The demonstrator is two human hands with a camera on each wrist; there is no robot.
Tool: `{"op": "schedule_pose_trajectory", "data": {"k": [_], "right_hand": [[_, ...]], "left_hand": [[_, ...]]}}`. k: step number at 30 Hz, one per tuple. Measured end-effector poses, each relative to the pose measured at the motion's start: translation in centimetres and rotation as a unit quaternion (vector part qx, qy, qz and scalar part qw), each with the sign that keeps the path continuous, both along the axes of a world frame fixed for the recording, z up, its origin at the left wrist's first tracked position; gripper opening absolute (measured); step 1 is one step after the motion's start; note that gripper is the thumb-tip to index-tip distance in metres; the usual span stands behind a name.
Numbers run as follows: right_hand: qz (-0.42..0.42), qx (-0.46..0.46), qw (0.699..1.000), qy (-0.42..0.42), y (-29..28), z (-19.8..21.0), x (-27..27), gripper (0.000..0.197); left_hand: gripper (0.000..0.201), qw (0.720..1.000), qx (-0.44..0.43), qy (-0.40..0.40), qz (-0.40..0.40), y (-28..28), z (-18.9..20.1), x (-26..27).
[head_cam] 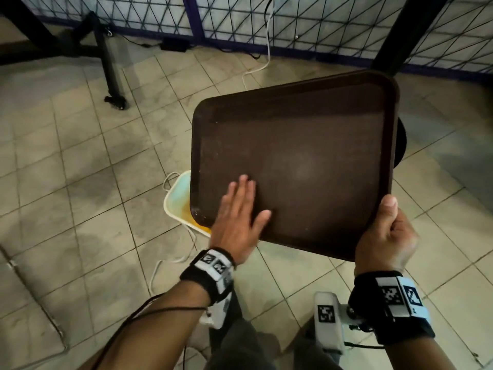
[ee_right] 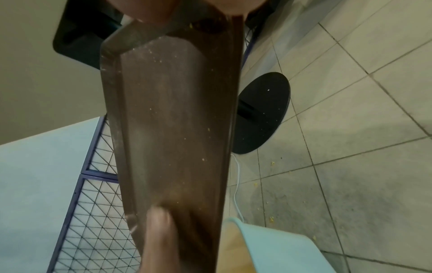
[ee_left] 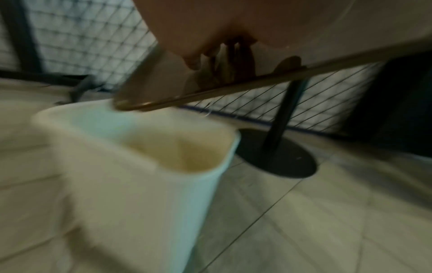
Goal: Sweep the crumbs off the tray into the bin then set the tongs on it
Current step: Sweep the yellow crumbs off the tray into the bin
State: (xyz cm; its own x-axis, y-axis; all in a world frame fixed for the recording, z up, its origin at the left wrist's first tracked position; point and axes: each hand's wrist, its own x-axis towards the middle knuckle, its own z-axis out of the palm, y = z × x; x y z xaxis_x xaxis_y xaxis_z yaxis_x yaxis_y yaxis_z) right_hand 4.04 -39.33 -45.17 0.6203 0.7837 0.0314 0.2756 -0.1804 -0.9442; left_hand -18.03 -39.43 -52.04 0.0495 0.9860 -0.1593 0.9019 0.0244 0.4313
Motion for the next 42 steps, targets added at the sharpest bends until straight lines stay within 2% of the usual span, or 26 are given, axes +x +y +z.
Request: {"op": "schedule_pose_trajectory", "data": {"k": [3,5,6,8,10,11,13,16,19,21,24,25,27,29,31,33,35,37,39,42], "right_hand": [[0.01,0.015,1.0,0.01,0.2,0.2,-0.4,0.044],[0.014,0.017,1.0,0.005,0.4,0.2,0.0,0.043],[0.013,0.016,1.0,0.003,0.5,0.2,0.3,0.043],[0.005,0.019,1.0,0.0,0.6,0.2,0.9,0.046],[-0.004,0.028,1.0,-0.009,0.5,0.1,1.6,0.049],[-0.008,0.032,0.999,-0.012,0.5,0.2,1.8,0.05],[-0.017,0.039,0.999,-0.01,0.6,0.4,1.9,0.05],[-0.012,0.04,0.999,-0.013,0.6,0.6,1.7,0.049],[0.011,0.037,0.999,-0.036,0.3,0.7,1.3,0.044],[0.017,0.025,0.998,-0.046,0.1,0.7,1.0,0.038],[0.019,0.011,0.998,-0.052,0.0,0.8,0.3,0.039],[0.019,0.01,0.998,-0.057,0.0,0.9,0.2,0.04],[0.021,0.012,0.998,-0.063,0.1,1.1,0.2,0.04],[0.023,0.017,0.997,-0.067,0.2,1.4,0.6,0.038],[0.023,0.018,0.997,-0.075,0.2,1.7,1.1,0.036],[0.013,0.011,0.997,-0.079,0.1,1.8,1.4,0.039],[0.001,0.007,0.997,-0.079,0.0,1.7,1.3,0.043],[-0.008,0.007,0.997,-0.072,0.0,1.7,1.2,0.046],[-0.014,0.008,0.998,-0.059,0.1,1.9,1.3,0.048],[-0.016,0.01,0.997,-0.071,0.2,2.3,2.2,0.048]], "left_hand": [[0.069,0.989,0.078,-0.009,-0.124,1.6,2.3,5.1],[0.067,0.982,0.093,0.0,-0.162,2.1,2.1,6.4],[0.067,0.984,0.091,0.003,-0.154,2.1,1.6,6.0],[0.067,0.996,0.044,-0.021,-0.077,1.9,-0.3,3.7],[0.071,0.997,-0.049,-0.042,0.041,0.9,-2.4,0.2],[0.074,0.993,-0.094,-0.026,0.072,0.1,-3.3,-1.5],[0.08,0.989,-0.138,0.021,0.053,-1.5,-4.5,-3.8],[0.08,0.986,-0.157,0.059,0.0,-3.1,-5.3,-5.5],[0.082,0.977,-0.174,0.095,0.077,-3.3,-5.1,-6.9],[0.079,0.979,-0.151,0.085,0.106,-3.1,-4.2,-6.5],[0.066,0.998,-0.063,0.024,0.004,-3.4,-2.4,-3.3],[0.065,0.998,-0.055,0.009,-0.034,-3.6,-2.0,-2.3],[0.068,0.993,-0.079,0.031,-0.079,-3.9,-2.7,-2.0],[0.08,0.984,-0.15,0.083,-0.052,-3.6,-4.3,-3.6],[0.088,0.974,-0.194,0.116,0.012,-3.0,-4.8,-5.0],[0.08,0.983,-0.153,0.092,0.029,-2.4,-4.2,-4.7],[0.07,0.995,-0.077,0.049,-0.033,-2.2,-2.6,-3.1],[0.068,0.993,-0.045,0.054,-0.096,-2.6,-1.9,-2.0],[0.074,0.989,-0.091,0.083,-0.082,-2.6,-2.8,-2.6],[0.089,0.974,-0.192,0.12,0.004,-1.4,-4.0,-5.1]]}}
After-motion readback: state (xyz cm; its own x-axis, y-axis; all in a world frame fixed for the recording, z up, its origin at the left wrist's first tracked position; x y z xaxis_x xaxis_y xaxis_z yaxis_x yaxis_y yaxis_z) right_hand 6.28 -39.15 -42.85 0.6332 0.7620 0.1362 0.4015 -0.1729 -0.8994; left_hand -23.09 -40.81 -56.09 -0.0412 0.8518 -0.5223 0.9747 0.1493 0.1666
